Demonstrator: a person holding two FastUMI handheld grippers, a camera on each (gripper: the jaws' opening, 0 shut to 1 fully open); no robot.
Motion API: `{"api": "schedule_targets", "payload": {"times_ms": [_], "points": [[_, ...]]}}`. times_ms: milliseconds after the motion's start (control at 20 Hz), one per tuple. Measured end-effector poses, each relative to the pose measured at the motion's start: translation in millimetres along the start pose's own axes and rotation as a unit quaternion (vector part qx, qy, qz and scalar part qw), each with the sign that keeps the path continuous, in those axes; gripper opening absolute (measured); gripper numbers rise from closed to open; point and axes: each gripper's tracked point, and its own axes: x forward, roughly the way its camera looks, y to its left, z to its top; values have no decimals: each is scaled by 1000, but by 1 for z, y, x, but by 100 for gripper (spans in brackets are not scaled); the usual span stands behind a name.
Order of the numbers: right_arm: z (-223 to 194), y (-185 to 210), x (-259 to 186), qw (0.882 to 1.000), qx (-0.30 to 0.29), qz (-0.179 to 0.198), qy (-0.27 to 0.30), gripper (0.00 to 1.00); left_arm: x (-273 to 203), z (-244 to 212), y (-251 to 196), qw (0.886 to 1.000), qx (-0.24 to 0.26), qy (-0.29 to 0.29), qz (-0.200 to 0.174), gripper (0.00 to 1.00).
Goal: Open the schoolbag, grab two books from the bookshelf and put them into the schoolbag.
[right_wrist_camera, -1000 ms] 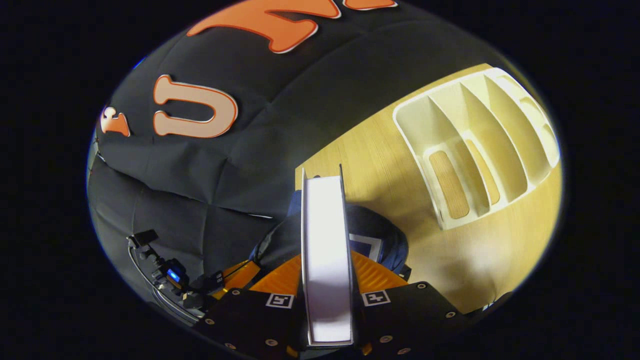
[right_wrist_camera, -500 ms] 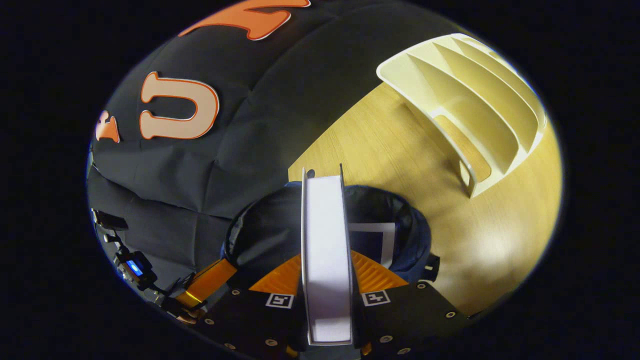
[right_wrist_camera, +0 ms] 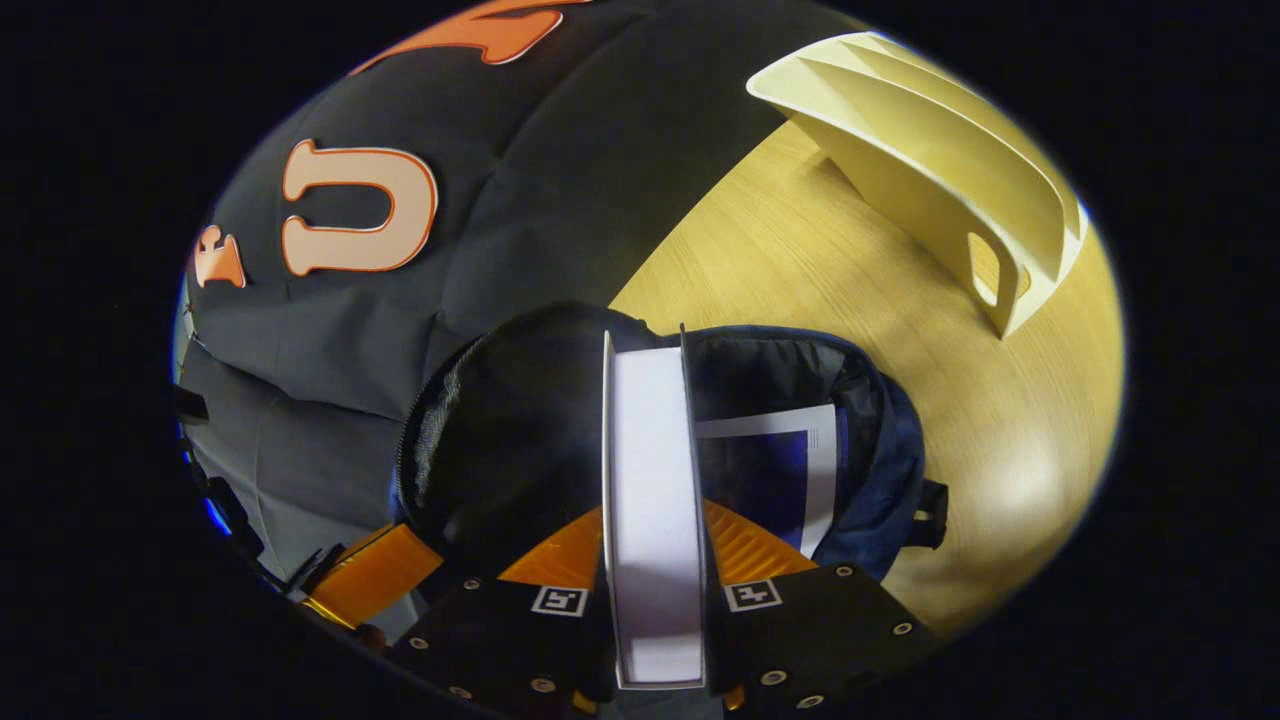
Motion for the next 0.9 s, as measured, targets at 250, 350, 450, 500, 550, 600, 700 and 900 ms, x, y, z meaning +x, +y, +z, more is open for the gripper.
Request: {"api": "schedule_targets", "payload": {"times_ms": [250, 350, 450, 500, 550, 600, 700, 900], "points": [[-23, -3, 26, 1000, 11, 11, 20, 35, 0, -6, -16, 1000, 2, 3, -27, 0], [-25, 0, 35, 1000, 12, 20, 19, 36, 0, -6, -18, 999, -6, 0, -35, 1], [-26, 2, 44, 999, 13, 26, 19, 36, -2, -8, -20, 999, -6, 0, -39, 0], [-27, 2, 49, 999, 16, 27, 19, 35, -1, -8, -22, 999, -8, 0, -42, 0], [-28, 2, 55, 999, 19, 30, 20, 25, -1, -10, -20, 999, -10, 2, -40, 0], [-30, 1, 59, 999, 27, 28, 25, 27, 0, -9, -17, 999, -11, -1, -35, 1], [-29, -5, 58, 999, 32, -8, 30, 41, -2, -10, -13, 999, -15, -3, -32, 1], [-11, -31, 31, 996, -35, -83, 29, 72, 3, -15, -9, 999, -36, -4, -32, 0]]}}
